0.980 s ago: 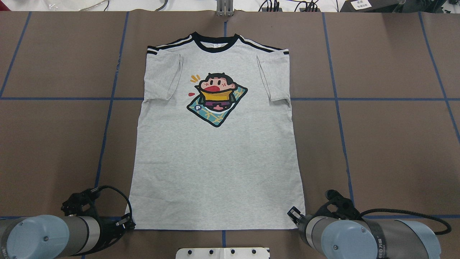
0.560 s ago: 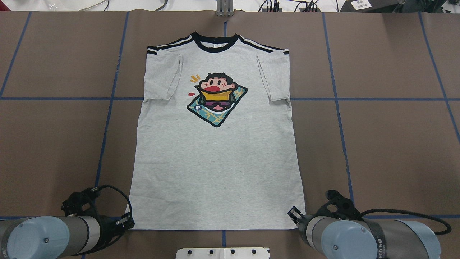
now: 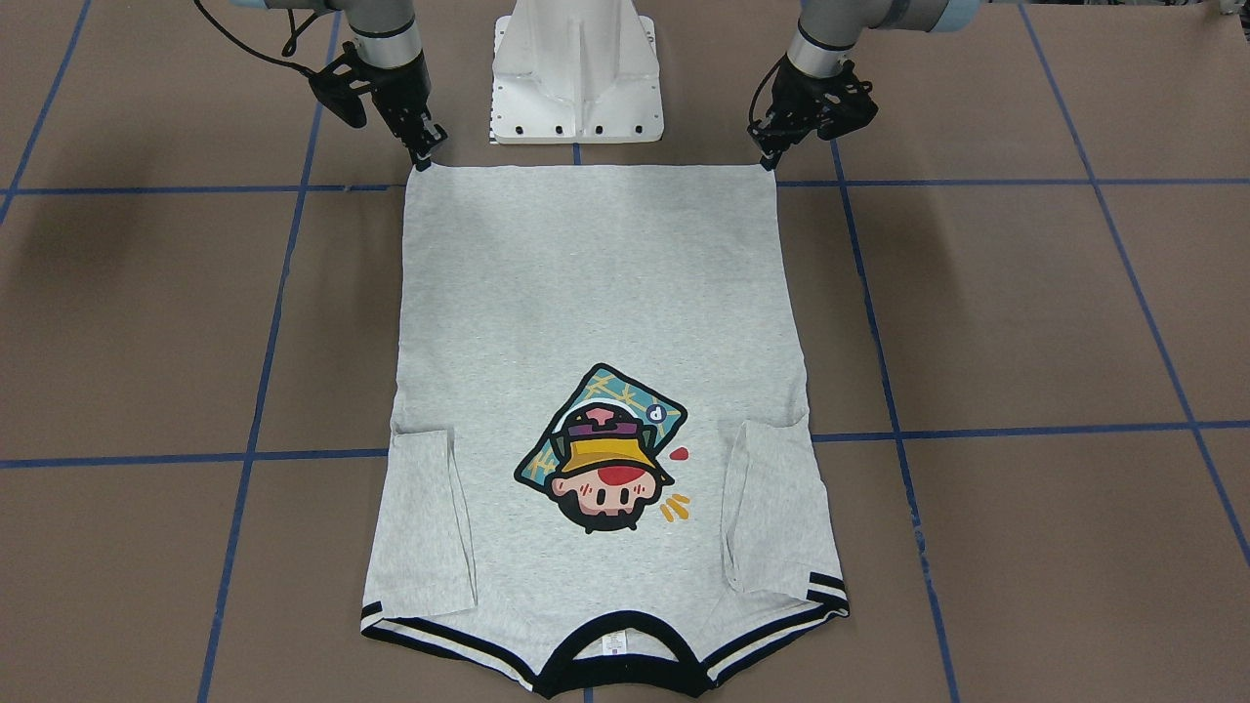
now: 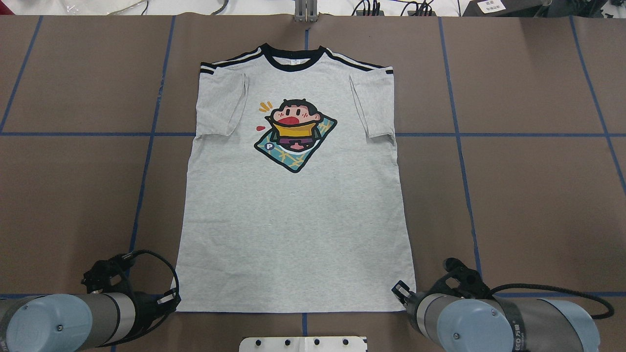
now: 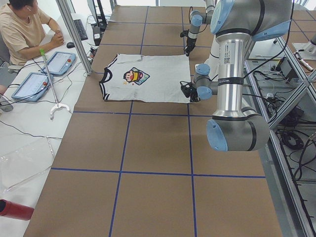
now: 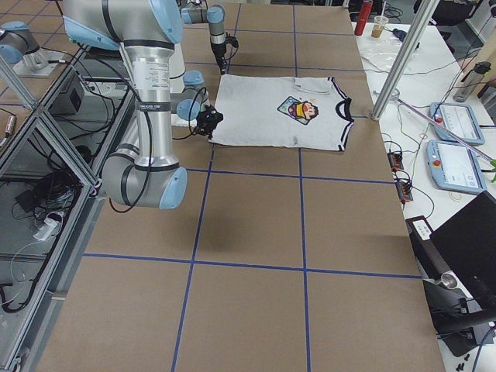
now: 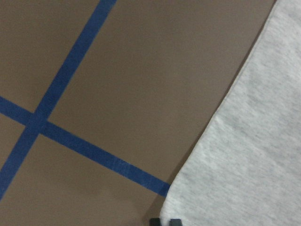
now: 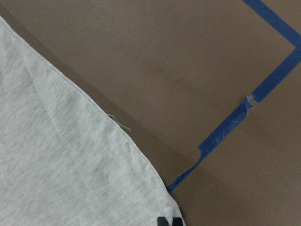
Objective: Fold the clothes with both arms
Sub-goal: 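Grasp the hem corners nearest the robot with both grippers, then lift the hem with both grippers and fold it toward the collar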
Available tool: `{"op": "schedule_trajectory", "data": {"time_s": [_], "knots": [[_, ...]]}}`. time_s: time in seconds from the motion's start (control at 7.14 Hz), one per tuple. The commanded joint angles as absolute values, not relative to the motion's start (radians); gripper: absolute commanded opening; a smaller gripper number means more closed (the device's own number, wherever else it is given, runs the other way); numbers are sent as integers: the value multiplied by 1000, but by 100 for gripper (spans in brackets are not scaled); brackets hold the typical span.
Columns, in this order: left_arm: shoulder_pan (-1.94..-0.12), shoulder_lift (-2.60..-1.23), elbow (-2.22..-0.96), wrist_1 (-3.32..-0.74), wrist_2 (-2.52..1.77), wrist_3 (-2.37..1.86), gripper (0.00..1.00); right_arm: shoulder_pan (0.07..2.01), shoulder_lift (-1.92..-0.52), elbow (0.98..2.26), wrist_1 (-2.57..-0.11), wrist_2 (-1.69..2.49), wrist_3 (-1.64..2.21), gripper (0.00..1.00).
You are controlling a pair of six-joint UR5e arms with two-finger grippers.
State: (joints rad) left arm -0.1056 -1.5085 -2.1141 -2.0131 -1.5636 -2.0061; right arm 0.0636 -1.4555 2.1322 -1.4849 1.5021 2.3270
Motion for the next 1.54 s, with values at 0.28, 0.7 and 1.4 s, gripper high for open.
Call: {"op": "schedule_trajectory", "data": {"time_s": [0.28, 0.7, 1.4], "knots": [[-104, -1485, -2273, -1974, -1580, -2016, 0, 48, -1523, 2228, -1497, 1509, 2326, 0], [-123, -1483, -2382, -1950, -1620, -2014, 0, 67, -1560, 2319, -1497, 1509, 2316, 0], [-530, -1826, -2132, -1829, -1764, -1578, 0, 432, -1325, 2135, -1500, 1619, 1904, 0]]}}
